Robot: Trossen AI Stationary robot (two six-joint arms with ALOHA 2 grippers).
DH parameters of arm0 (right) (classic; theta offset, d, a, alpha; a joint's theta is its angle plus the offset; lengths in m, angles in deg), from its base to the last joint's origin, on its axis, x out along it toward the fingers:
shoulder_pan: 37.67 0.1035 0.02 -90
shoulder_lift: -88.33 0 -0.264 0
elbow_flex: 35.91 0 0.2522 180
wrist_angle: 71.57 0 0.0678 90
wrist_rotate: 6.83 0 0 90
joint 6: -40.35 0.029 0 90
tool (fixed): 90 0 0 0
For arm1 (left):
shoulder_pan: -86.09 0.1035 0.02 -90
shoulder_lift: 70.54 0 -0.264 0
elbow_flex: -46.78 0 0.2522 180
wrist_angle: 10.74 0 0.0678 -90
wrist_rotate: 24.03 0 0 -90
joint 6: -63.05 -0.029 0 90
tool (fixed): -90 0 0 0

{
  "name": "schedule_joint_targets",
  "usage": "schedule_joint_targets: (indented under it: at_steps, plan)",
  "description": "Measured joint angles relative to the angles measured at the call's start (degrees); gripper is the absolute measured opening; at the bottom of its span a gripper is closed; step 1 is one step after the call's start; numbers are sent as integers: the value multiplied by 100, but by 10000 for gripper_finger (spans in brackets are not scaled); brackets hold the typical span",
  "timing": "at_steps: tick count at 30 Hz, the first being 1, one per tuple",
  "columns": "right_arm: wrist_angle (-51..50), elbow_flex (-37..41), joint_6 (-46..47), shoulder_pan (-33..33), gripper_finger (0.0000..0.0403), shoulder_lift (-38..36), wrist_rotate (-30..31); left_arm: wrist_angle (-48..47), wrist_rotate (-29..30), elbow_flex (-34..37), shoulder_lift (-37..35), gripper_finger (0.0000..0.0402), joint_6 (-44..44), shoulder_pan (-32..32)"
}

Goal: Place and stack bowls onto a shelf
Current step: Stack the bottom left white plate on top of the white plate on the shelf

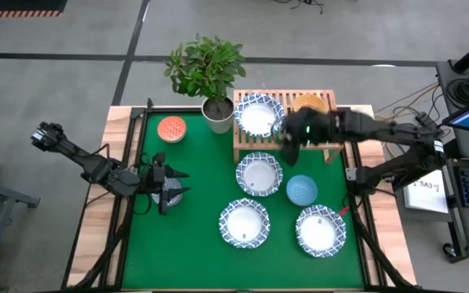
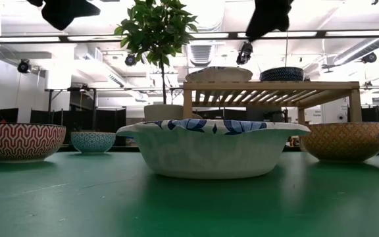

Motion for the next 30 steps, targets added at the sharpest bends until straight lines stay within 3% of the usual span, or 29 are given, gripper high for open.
schedule_joint_targets:
  at_steps: [7,13,20,25,30]
  plan:
    - [795,350,637,1631,130,67,-6,0,16,0,165,174,50,4]
    - [959,420,693,2514,131,571,-3,30,22,0,279,174,-169,17]
    - [956,-80,275,2685,132,1711,-58,27,31,-12,285,174,-226,39]
    - [717,-894,-171,2698,132,2585,-940,56,38,-180,283,174,-417,37]
    - [-87,-1660,-236,2807,132,3335,-1368,43,38,-205,284,174,-562,37]
